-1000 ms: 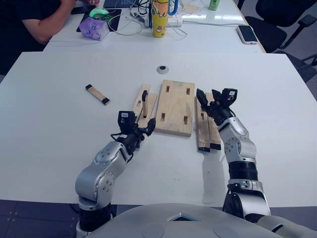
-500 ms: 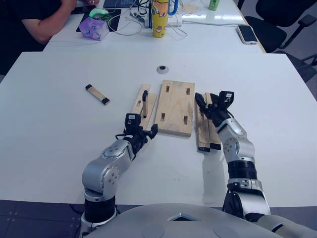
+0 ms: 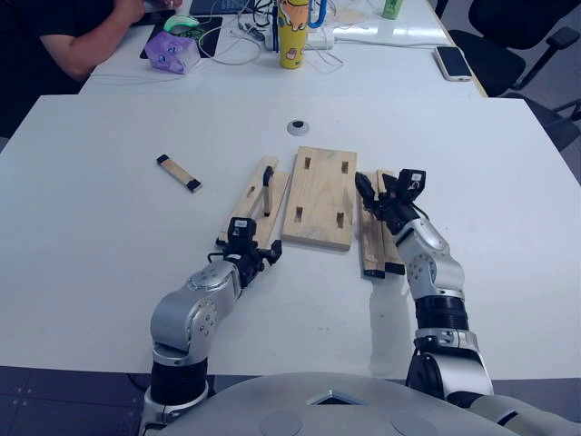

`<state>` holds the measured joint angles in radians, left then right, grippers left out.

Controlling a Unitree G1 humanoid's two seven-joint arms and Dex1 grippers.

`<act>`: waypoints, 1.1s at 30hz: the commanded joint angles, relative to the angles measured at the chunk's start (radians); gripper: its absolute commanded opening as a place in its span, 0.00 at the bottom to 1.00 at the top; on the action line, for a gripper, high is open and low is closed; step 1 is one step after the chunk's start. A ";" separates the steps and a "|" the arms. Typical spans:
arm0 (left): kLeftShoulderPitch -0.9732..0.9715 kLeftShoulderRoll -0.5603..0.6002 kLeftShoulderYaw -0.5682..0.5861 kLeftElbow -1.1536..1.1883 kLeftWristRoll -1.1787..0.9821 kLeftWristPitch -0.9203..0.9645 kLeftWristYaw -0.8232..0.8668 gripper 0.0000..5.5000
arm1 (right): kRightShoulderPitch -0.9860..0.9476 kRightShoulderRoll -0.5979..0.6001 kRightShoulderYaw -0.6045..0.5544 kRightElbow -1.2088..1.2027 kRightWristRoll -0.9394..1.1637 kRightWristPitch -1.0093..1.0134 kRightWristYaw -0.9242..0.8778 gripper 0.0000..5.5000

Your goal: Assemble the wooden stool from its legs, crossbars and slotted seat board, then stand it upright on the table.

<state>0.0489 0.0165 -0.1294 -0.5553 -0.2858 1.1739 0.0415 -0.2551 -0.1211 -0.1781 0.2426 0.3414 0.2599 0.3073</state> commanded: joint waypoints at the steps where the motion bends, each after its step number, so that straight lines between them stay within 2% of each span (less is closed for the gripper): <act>1: 0.021 0.015 -0.016 0.018 0.022 0.038 0.004 0.73 | 0.014 0.008 0.002 -0.013 0.002 0.006 -0.006 0.70; 4: 0.017 0.021 -0.015 0.034 0.032 0.039 0.000 0.73 | 0.011 0.011 0.002 -0.011 0.002 0.006 -0.008 0.70; 6: 0.011 0.024 -0.013 0.043 0.036 0.042 -0.001 0.69 | 0.008 0.011 0.002 -0.008 0.002 0.005 -0.008 0.70; 18: -0.016 0.124 -0.073 0.095 0.100 -0.016 -0.032 0.38 | 0.003 0.018 0.002 -0.004 -0.007 0.001 -0.020 0.70; 25: -0.108 0.117 -0.011 0.119 0.089 -0.152 -0.088 0.37 | -0.030 -0.002 0.003 0.022 -0.038 -0.030 -0.035 0.70; 28: -0.177 0.129 0.027 0.124 0.059 -0.221 -0.154 0.37 | -0.045 -0.028 -0.019 0.023 0.023 -0.023 0.056 0.70; 33: -0.274 0.165 0.133 0.165 -0.083 -0.259 -0.337 0.37 | -0.089 -0.078 -0.087 -0.017 0.275 0.154 0.290 0.84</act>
<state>-0.1878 0.1566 -0.0403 -0.4037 -0.3041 0.9338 -0.2135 -0.2990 -0.1679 -0.2319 0.2466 0.5183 0.3227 0.5163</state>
